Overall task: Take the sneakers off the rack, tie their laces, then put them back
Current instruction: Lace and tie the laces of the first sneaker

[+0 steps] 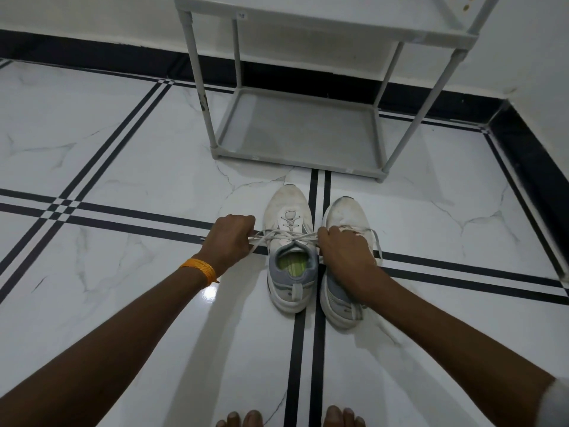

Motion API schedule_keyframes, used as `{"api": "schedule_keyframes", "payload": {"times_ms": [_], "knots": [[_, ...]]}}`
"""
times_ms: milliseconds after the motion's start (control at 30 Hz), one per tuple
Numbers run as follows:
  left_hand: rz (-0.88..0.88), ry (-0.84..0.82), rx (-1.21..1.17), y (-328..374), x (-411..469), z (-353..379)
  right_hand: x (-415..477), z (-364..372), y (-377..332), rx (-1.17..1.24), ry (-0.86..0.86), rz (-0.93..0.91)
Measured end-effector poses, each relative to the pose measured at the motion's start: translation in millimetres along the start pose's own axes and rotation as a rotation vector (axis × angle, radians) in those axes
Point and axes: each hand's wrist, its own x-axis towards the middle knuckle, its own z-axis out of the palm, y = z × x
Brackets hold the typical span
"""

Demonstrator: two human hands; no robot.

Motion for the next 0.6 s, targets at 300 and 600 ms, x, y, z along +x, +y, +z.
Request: {"api": "schedule_keyframes", "payload": {"times_ms": [300,600], "knots": [[-0.013,0.014,-0.006,-5.0,-1.2,7.9,11.1,-1.2,3.1,0.219,-0.094,0.066],[0.032,0.139,-0.324,15.4,8.7,-24.9,-5.9,-41.7,-2.7,0.501,0.133,0.017]]}}
